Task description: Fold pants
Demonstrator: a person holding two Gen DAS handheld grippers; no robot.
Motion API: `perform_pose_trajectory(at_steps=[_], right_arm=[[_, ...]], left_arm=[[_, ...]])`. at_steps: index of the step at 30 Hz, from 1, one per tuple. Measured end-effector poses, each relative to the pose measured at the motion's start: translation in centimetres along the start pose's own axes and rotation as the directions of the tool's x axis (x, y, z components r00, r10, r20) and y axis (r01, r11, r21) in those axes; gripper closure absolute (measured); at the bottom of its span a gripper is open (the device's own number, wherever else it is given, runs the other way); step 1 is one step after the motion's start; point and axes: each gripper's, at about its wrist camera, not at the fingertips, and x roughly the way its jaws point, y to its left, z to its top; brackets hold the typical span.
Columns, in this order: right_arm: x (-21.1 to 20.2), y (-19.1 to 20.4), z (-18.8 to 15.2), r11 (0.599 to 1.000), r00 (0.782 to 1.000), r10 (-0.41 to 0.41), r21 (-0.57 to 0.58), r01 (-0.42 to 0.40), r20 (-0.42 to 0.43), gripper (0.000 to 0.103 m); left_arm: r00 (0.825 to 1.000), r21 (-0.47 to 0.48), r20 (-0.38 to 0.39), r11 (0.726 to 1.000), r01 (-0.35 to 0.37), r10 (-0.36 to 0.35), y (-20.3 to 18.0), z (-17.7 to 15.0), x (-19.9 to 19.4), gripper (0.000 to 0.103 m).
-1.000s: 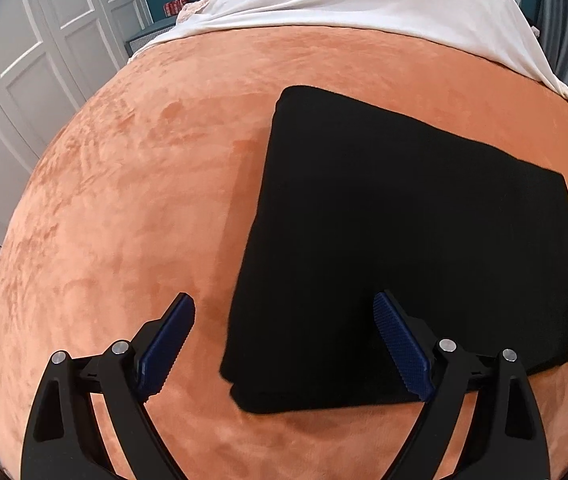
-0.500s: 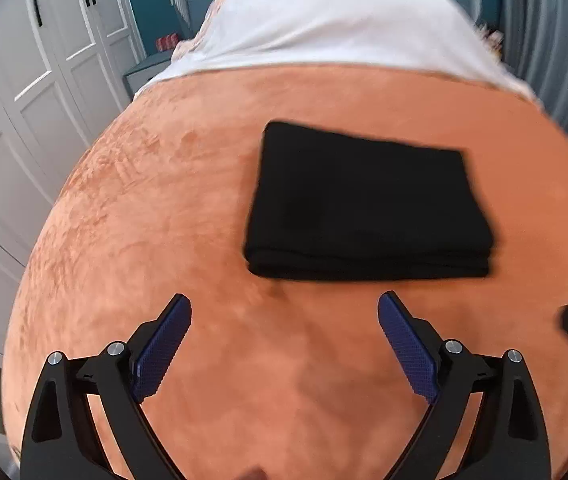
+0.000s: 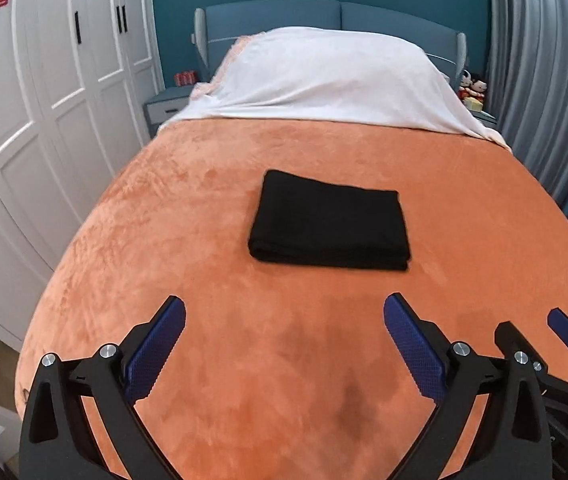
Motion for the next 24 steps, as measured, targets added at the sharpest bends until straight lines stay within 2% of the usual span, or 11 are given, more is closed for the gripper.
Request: perform_pose_trajectory(at_steps=[5, 24], right_arm=[[-2.5, -0.2, -1.2, 1.000, 1.000, -0.004, 0.001, 0.004, 0.005, 0.014], [-4.8, 0.4, -2.5, 1.000, 1.000, 0.005, -0.002, -0.005, 0.016, 0.014]], left_arm=[[1.000, 0.017, -0.006, 1.000, -0.022, 0.022, 0.0, -1.4, -1.5, 0.005], [0.997, 0.073, 0.046, 0.995, -0.068, 0.065, -0.5, -3.1, -4.5, 0.005]])
